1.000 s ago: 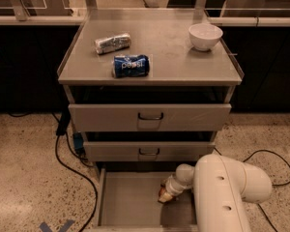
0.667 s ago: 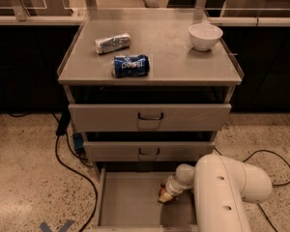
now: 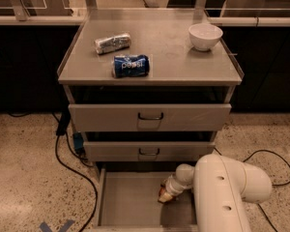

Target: Pick apple from bottom drawer and place on counter

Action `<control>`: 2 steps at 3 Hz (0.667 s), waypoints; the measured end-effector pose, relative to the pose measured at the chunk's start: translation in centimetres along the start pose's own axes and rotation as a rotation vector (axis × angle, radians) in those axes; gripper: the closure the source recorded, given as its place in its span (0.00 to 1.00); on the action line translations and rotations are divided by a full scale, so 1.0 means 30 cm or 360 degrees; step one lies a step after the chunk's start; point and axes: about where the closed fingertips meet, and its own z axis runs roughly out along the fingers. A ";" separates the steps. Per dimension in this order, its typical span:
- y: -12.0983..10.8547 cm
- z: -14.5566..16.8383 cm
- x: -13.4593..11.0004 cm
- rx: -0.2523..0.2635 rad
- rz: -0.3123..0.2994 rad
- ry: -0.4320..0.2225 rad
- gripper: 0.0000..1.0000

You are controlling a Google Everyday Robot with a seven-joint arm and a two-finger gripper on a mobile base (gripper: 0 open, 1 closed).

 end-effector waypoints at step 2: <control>0.000 0.000 0.000 0.0000 0.0000 0.0000 0.11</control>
Offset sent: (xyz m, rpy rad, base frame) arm 0.0000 0.0000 0.0000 0.0000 0.0000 0.0000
